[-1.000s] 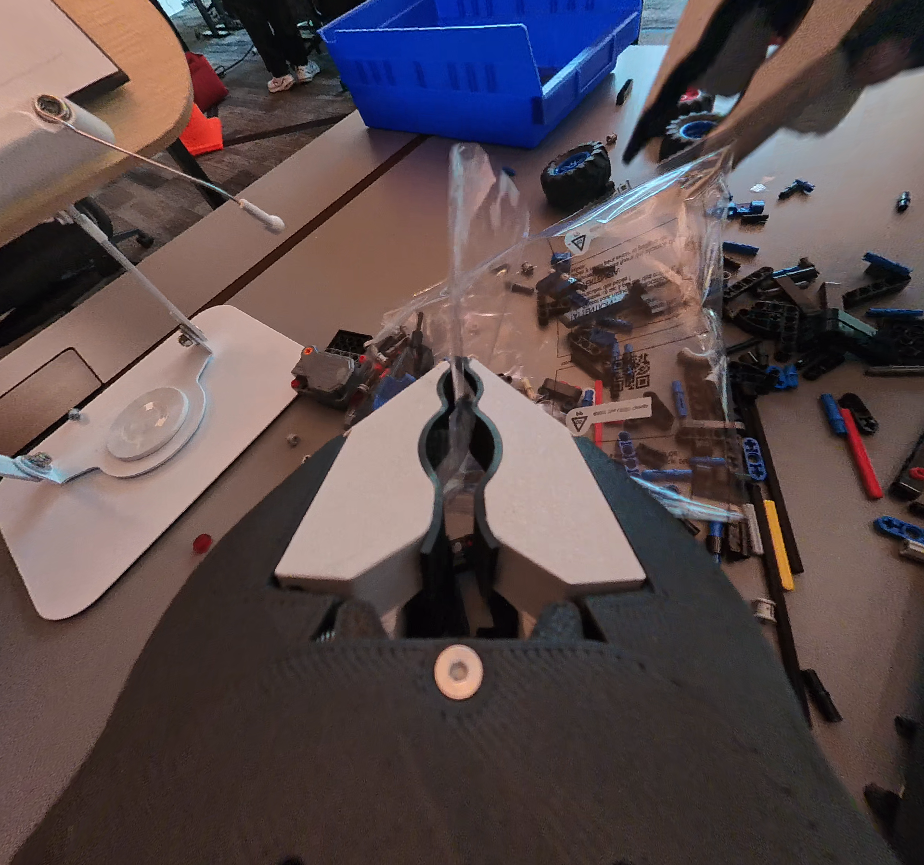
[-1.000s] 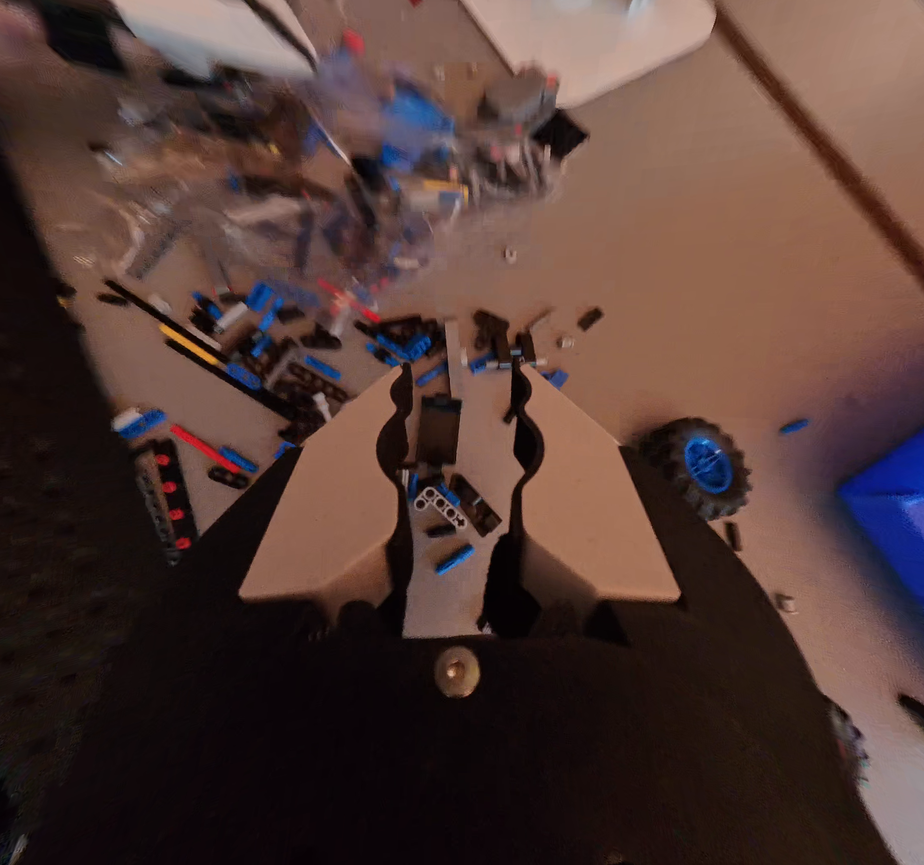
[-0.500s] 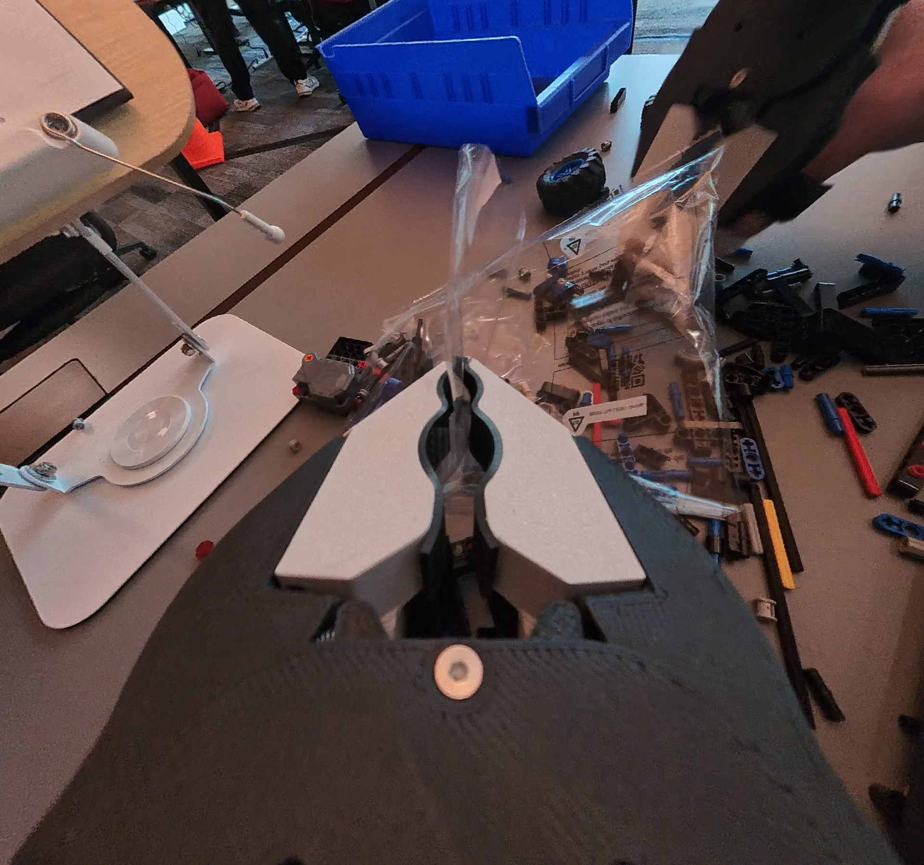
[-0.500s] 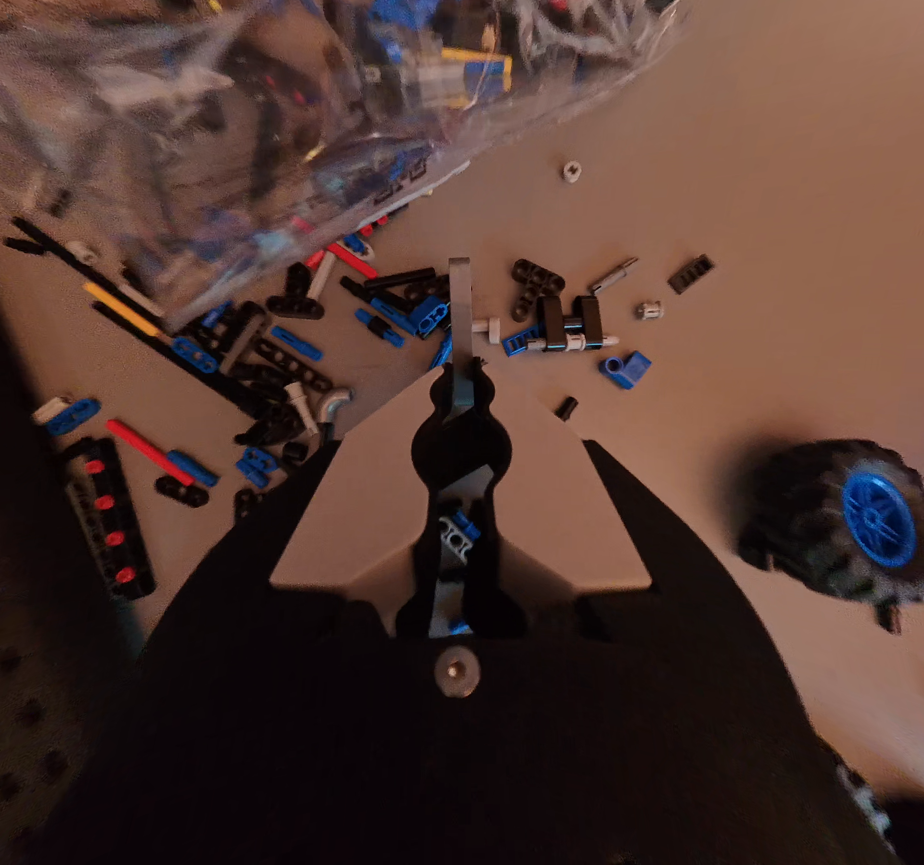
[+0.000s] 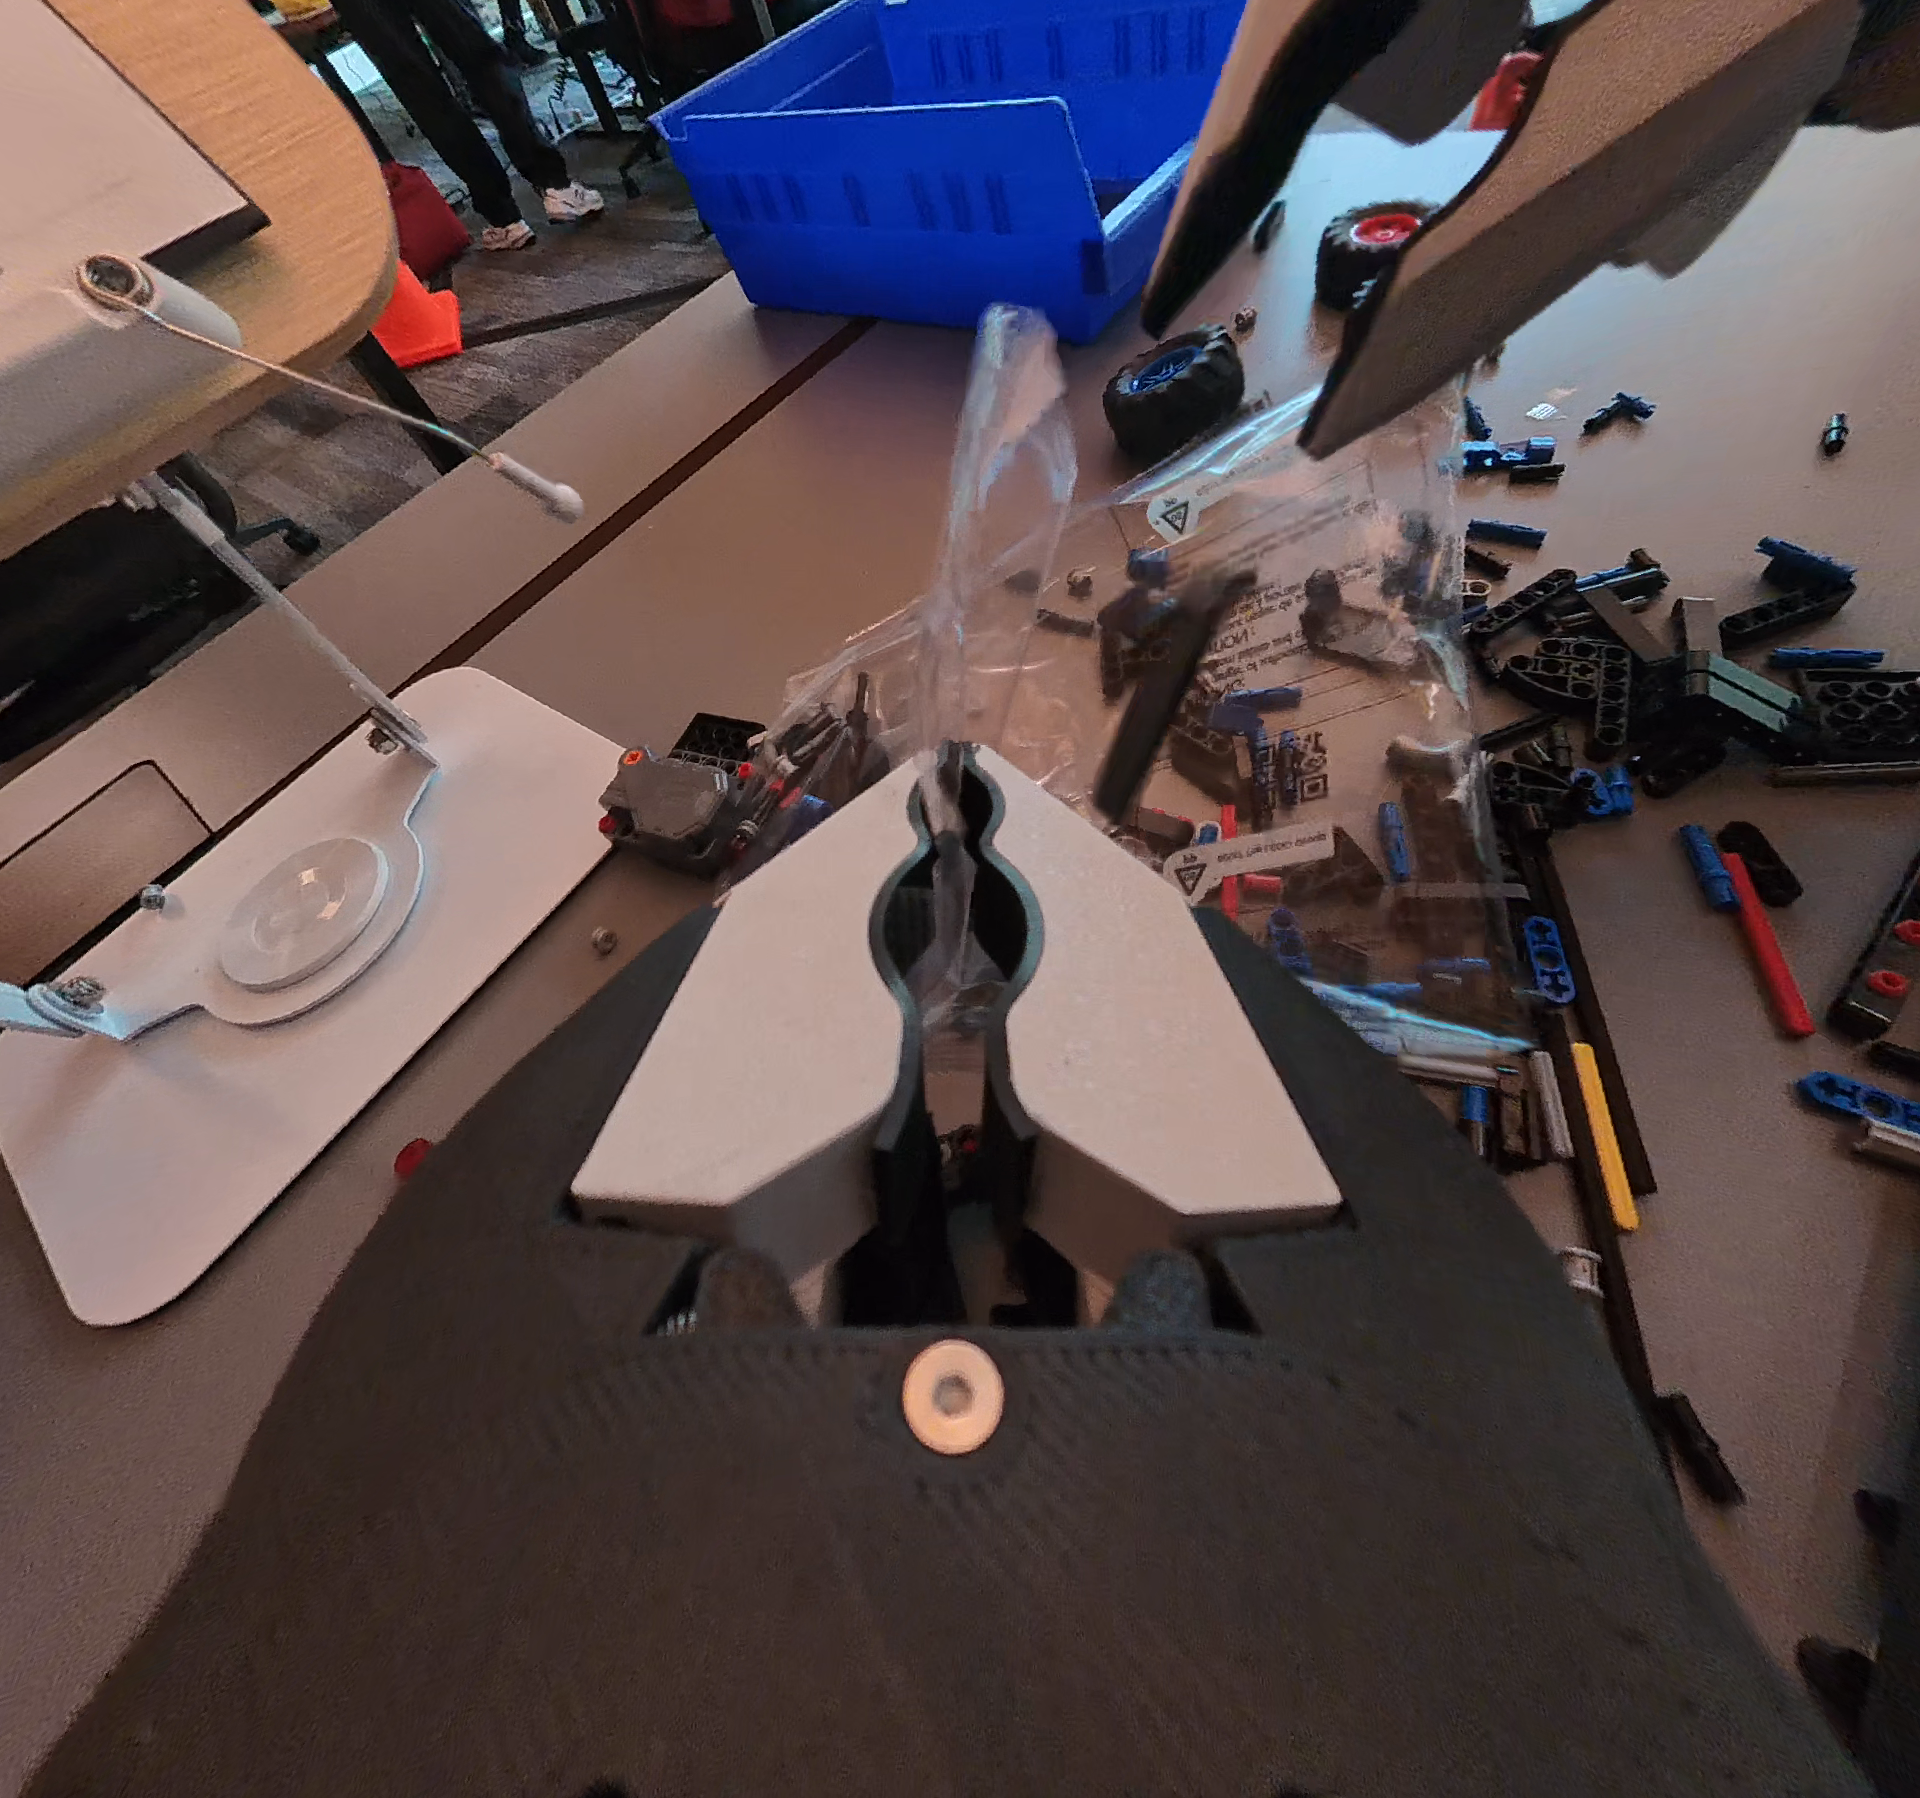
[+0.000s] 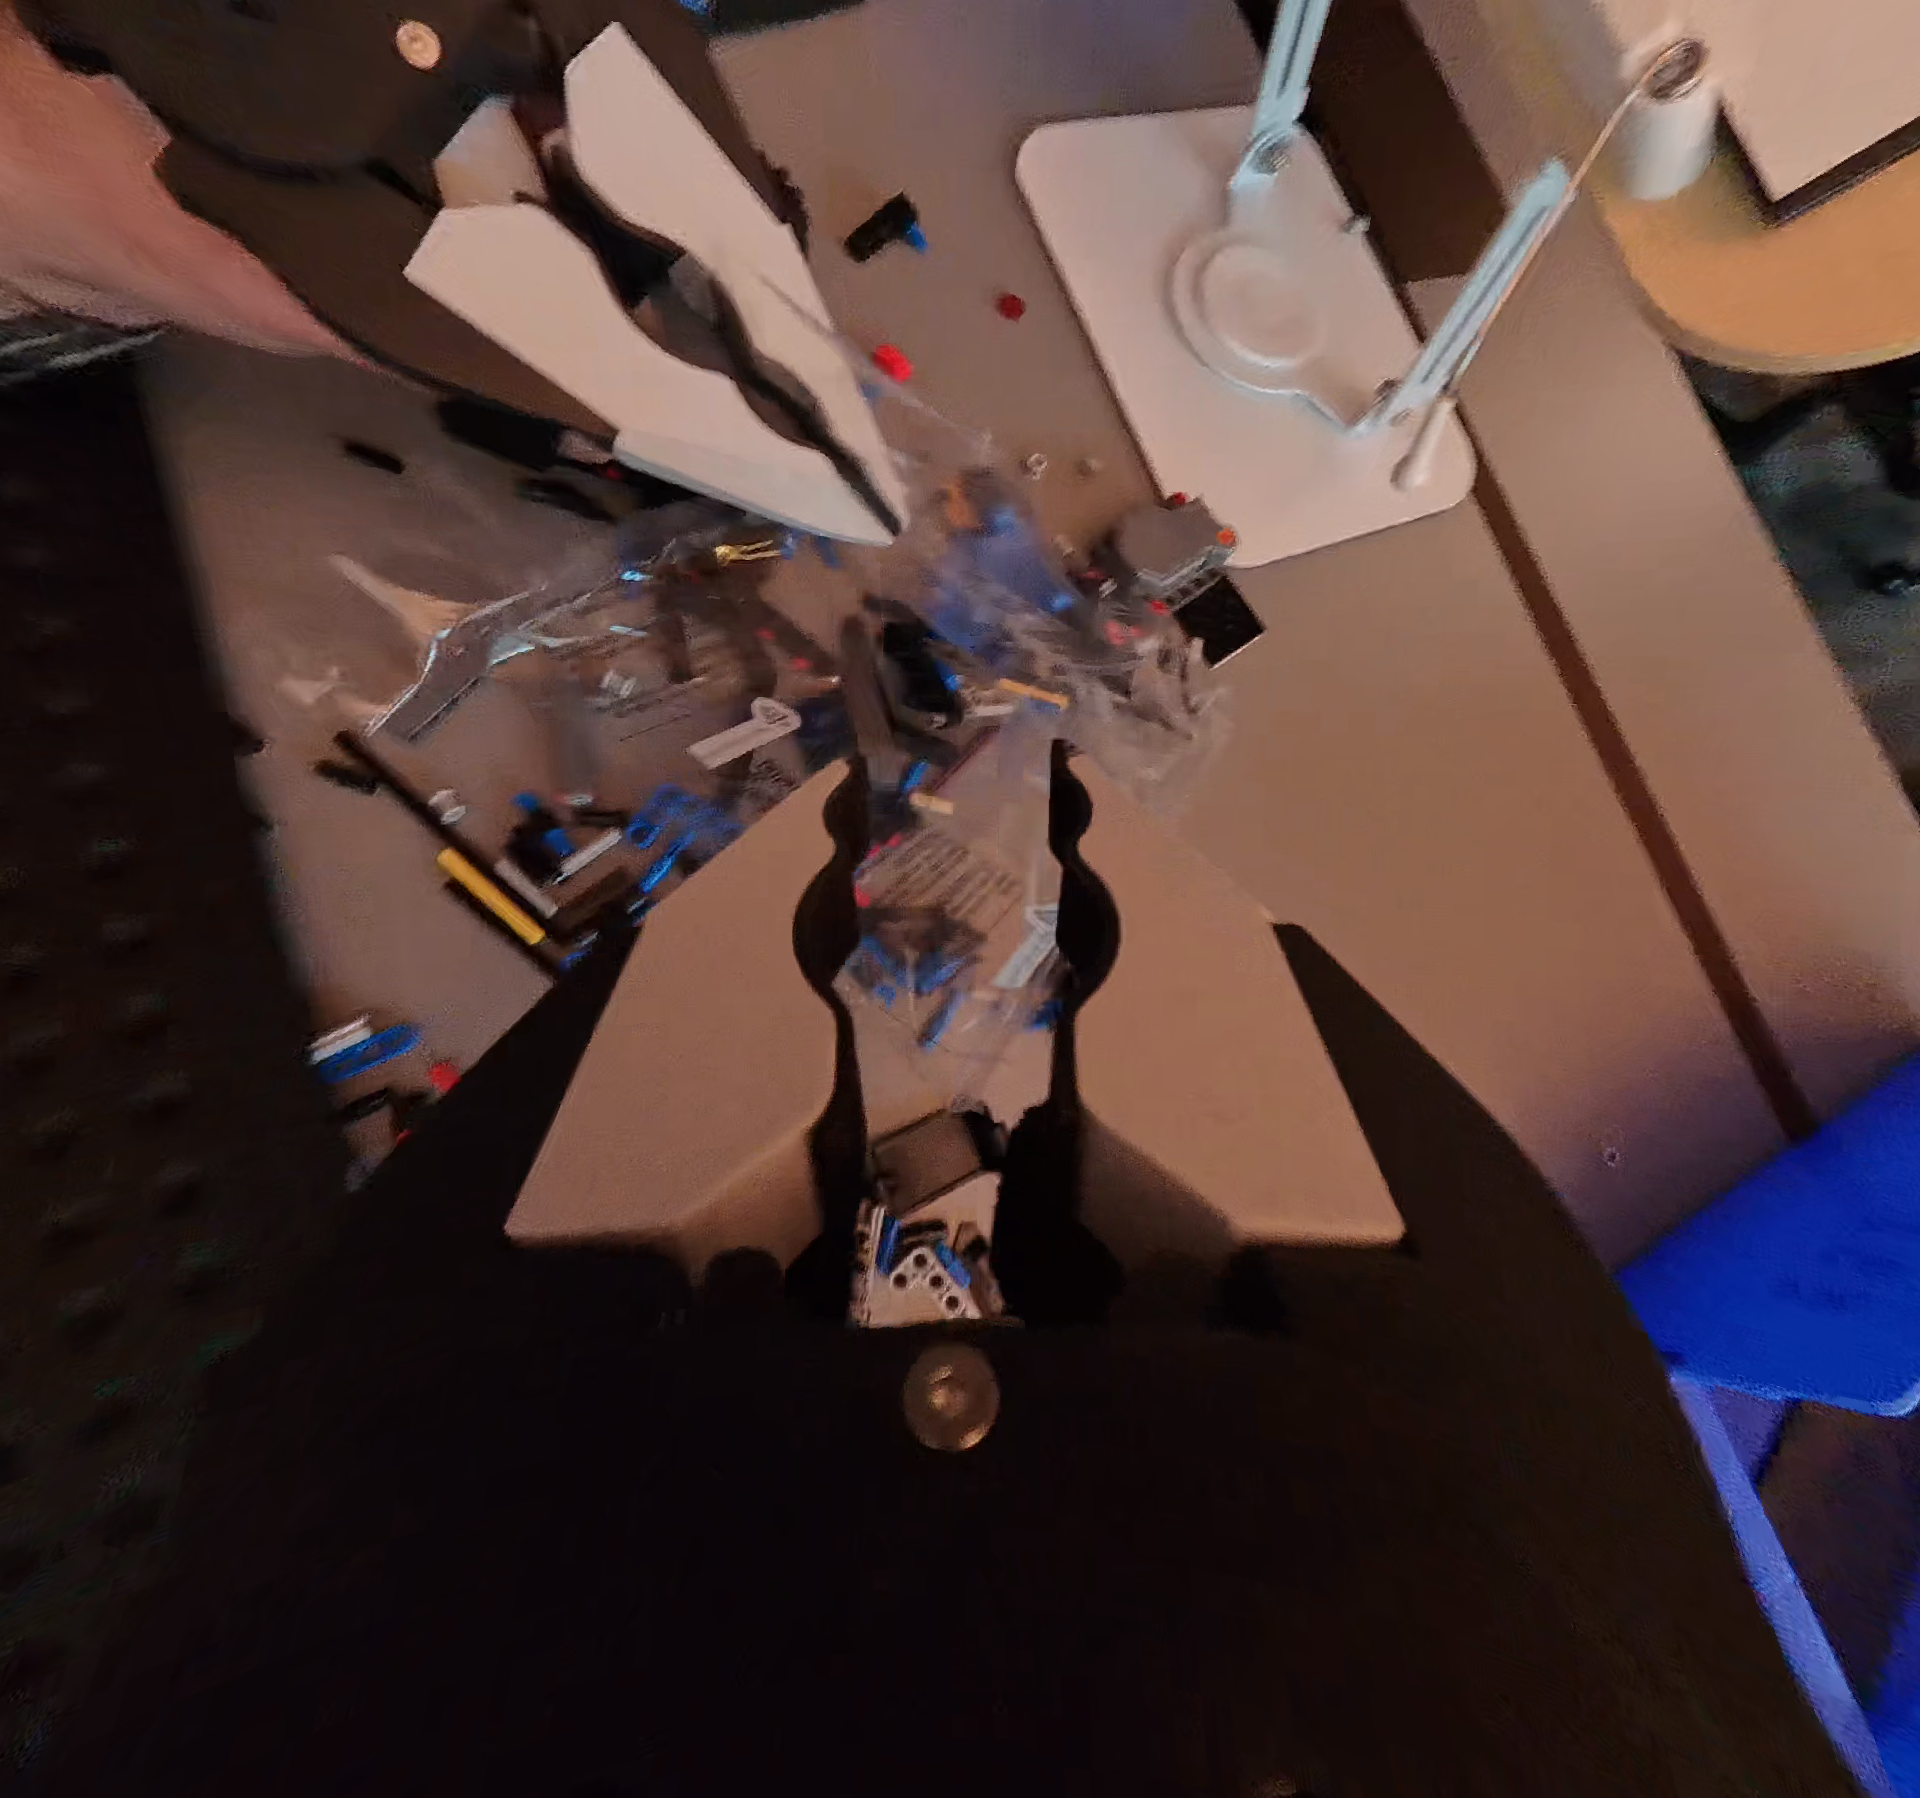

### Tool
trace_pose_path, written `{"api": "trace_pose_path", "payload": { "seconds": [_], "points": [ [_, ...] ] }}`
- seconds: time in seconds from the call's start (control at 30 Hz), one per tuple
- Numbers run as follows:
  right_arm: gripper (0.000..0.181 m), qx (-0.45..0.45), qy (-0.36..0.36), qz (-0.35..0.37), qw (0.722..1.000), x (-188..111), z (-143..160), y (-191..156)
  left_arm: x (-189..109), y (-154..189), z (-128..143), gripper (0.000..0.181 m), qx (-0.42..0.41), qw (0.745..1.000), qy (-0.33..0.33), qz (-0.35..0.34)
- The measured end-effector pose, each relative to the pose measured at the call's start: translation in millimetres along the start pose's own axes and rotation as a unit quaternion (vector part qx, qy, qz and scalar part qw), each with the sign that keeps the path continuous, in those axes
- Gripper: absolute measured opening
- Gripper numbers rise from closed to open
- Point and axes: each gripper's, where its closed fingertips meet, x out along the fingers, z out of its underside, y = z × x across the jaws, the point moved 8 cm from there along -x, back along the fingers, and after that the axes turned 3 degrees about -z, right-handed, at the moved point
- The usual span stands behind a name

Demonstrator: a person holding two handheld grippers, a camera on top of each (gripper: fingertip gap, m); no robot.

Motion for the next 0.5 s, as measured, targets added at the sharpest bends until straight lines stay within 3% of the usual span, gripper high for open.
{"api": "trace_pose_path", "payload": {
  "seconds": [0.1,0.17,0.23,0.4,0.5],
  "points": [
    [0.034,0.026,0.053,0.014,0.998,-13.0,5.3,7.0,-1.6,-3.1,1.0,0.0,-0.008,1.0,-0.001,-0.005],
    [0.028,0.051,0.059,0.032,0.996,-25.4,26.3,20.1,-1.2,-3.6,0.2,0.0,-0.011,1.0,0.0,-0.002],
    [0.026,0.083,0.021,0.019,0.996,-24.1,58.5,30.7,-0.2,-1.4,-1.1,0.0,-0.007,1.0,0.0,0.001],
    [0.03,0.118,-0.113,-0.041,0.986,16.5,126.2,31.1,2.5,3.2,-0.8,0.0,0.008,1.0,-0.008,0.004],
    [0.0,0.112,-0.114,-0.067,0.985,28.7,135.7,26.1,0.9,1.5,-0.8,0.0,0.004,1.0,-0.002,0.004]
  ]
}}
